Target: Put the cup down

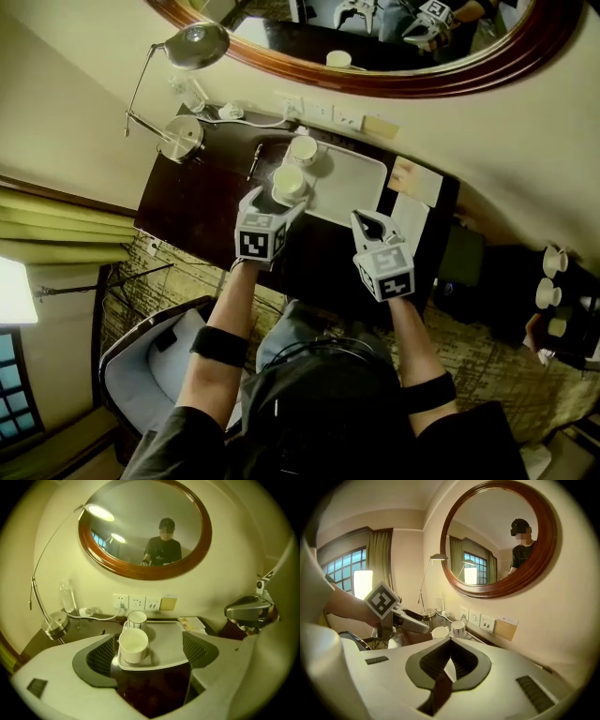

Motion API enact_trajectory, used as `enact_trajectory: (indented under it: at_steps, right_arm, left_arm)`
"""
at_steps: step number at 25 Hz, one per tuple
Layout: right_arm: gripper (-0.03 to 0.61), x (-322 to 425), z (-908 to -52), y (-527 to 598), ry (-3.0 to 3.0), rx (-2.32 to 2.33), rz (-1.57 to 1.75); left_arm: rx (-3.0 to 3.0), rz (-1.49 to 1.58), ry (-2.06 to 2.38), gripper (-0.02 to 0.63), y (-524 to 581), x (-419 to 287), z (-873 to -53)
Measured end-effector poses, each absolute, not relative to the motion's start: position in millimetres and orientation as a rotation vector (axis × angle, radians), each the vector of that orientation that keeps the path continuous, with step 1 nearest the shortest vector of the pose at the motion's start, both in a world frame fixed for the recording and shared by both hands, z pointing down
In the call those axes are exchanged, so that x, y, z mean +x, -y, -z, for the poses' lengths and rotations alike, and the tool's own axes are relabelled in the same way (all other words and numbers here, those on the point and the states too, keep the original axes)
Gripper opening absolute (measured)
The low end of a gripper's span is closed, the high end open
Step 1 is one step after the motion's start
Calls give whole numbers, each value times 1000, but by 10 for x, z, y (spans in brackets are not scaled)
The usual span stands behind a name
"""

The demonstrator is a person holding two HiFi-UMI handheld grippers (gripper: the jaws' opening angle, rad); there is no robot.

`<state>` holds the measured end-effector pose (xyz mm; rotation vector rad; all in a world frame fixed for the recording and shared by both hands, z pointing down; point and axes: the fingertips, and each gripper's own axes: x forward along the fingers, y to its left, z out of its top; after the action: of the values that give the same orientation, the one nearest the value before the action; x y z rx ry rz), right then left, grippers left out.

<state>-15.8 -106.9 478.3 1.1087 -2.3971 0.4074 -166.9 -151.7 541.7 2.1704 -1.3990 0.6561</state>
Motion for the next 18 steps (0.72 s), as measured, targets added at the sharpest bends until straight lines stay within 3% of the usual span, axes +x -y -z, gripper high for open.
enact_trajectory:
  at_steps: [3,18]
  right_arm:
    - [6,-186,-4916,1033,2368,1114,-451]
    - [5,-78,-5468,1095,2249,1140,-558]
  left_arm:
    - [2158,-717,1350,491,1663,-1636,-5627]
    - [2106,-900,1227,505,2085,-1547,-6289]
